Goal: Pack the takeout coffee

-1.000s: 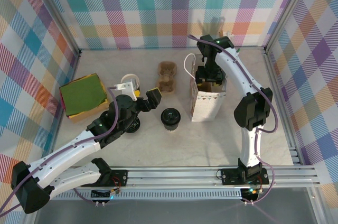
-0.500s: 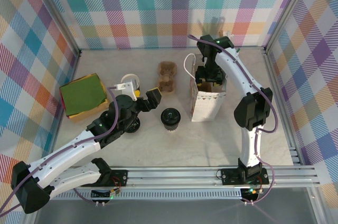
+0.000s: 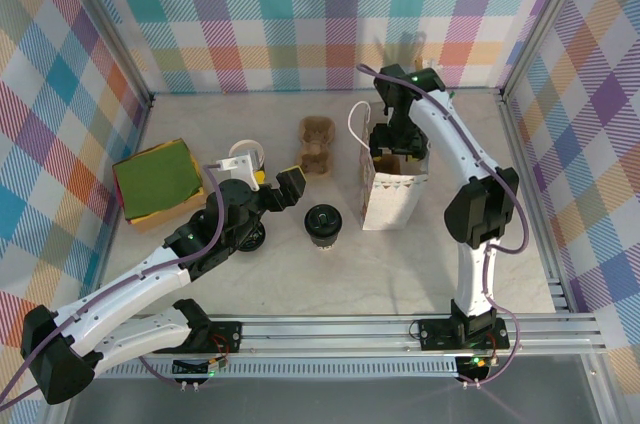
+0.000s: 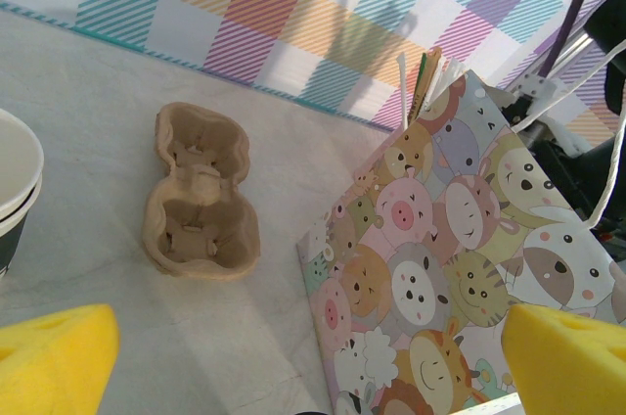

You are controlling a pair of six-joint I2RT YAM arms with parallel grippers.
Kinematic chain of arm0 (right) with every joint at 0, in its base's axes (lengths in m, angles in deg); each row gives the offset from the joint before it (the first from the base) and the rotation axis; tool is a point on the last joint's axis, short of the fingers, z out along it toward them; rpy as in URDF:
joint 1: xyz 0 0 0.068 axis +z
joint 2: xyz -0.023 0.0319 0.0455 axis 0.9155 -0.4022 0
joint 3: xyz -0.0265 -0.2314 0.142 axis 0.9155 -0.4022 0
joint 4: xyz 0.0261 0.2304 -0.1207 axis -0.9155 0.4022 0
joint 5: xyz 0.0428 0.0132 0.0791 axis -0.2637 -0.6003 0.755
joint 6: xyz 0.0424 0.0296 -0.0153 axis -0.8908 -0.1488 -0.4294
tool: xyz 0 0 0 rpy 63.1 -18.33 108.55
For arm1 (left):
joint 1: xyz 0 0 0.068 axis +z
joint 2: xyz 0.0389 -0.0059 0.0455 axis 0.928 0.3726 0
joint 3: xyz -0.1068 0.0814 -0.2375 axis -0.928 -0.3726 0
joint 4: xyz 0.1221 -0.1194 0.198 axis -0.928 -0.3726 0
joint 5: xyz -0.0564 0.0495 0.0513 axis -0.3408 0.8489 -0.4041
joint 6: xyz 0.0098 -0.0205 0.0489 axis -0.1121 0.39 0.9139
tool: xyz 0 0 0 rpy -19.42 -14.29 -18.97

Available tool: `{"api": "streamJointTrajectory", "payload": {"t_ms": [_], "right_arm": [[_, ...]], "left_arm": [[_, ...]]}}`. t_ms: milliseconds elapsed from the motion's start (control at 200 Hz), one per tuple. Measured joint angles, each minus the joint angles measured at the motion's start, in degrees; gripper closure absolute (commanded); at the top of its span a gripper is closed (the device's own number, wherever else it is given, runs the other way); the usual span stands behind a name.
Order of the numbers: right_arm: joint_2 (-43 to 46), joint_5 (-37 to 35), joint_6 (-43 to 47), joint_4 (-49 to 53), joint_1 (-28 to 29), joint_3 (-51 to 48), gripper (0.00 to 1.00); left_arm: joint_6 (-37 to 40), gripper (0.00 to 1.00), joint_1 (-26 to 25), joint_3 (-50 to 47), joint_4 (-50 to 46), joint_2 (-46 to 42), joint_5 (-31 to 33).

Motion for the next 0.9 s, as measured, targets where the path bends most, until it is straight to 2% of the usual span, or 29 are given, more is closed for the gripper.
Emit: {"api": "streamJointTrajectory", "payload": {"t_ms": [600, 680, 855, 895], "right_arm": [[5.79, -1.2, -0.85, -0.76, 0.0, 6.43, 0.25], [6.67, -1.2, -0.81, -1.03, 0.02, 7.1, 0.19], [9.2, -1.22, -0.79, -2.4, 0.24, 7.26, 0.17], [9.81, -1.2, -0.81, -2.73, 0.31, 7.26, 0.03]], "left_arm": [[0.0, 0.0, 0.0, 0.02, -0.04, 1.16, -0.24], [0.0, 0.0, 0.0, 0.09, -0.15, 1.7, -0.46], [0.0, 0.0, 0.0, 1.38, -0.94, 2.8, -0.5], [0.0, 0.0, 0.0, 1.88, -1.51, 2.97, -0.5]]}}
